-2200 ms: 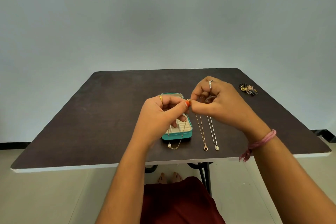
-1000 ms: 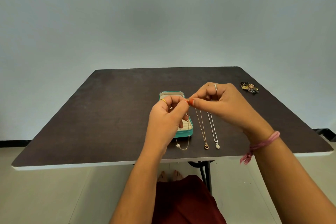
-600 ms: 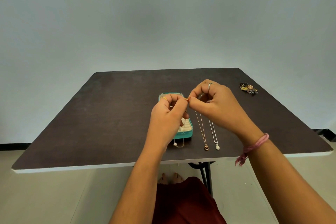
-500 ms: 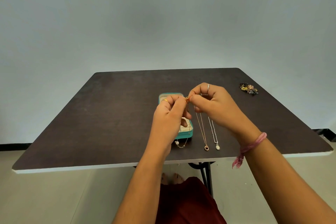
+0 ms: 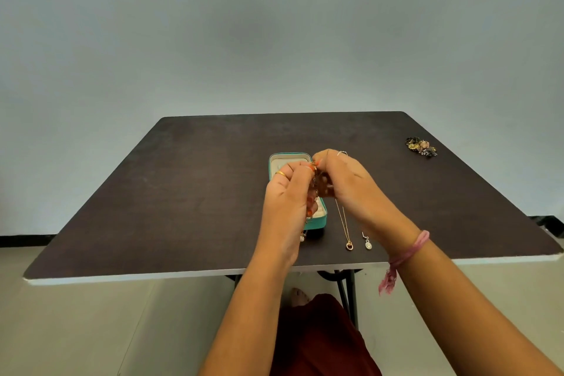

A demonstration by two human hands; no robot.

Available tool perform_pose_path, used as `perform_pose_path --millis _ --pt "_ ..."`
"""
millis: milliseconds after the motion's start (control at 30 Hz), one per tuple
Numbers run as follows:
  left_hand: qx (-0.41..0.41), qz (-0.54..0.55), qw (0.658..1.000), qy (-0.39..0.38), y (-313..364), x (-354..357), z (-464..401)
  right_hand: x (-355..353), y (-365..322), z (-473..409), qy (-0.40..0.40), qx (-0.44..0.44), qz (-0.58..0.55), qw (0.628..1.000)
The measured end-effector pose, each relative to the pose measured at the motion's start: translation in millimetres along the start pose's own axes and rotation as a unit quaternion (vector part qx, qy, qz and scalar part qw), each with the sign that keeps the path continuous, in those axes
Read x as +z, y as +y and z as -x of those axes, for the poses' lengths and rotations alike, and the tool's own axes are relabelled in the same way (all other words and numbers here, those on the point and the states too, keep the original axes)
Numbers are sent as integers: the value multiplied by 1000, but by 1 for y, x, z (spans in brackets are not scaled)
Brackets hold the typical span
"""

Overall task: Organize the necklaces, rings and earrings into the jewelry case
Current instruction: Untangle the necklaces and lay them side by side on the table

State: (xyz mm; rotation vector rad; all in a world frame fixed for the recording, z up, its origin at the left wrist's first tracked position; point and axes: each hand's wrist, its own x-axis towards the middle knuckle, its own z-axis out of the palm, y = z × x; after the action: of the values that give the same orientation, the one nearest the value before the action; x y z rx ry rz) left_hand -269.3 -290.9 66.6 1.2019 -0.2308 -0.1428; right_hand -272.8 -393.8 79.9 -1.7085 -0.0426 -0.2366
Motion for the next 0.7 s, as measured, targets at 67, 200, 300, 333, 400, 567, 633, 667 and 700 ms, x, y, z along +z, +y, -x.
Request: perform_pose_path --millis 67,200,300,333,400,567,633,667,700 --pt "8 -49 999 2 3 -3 -1 -3 3 0 -6 -56 89 994" --pt "21 -107 994 -24 13 -12 -2 -17 -3 4 -56 -109 210 970" --pt "33 -139 989 -44 17 -18 -3 -21 -6 4 -47 -115 199 972" --pt "35 -148 987 -43 17 -19 -4 -20 -6 4 -39 -118 197 972" --pt "40 -170 984 -33 16 -21 -6 -18 -6 6 -10 -135 210 968" --pt "69 -213 975 -12 17 -23 -7 -11 -9 12 79 -158 236 956" --pt "79 -223 972 -6 17 -23 -7 -9 -10 13 100 -157 244 952" --pt "80 -227 970 -3 16 -22 -7 -8 -10 13 108 -152 245 951" --pt "81 -230 970 -2 16 -22 -7 -8 -10 14 115 -146 241 952"
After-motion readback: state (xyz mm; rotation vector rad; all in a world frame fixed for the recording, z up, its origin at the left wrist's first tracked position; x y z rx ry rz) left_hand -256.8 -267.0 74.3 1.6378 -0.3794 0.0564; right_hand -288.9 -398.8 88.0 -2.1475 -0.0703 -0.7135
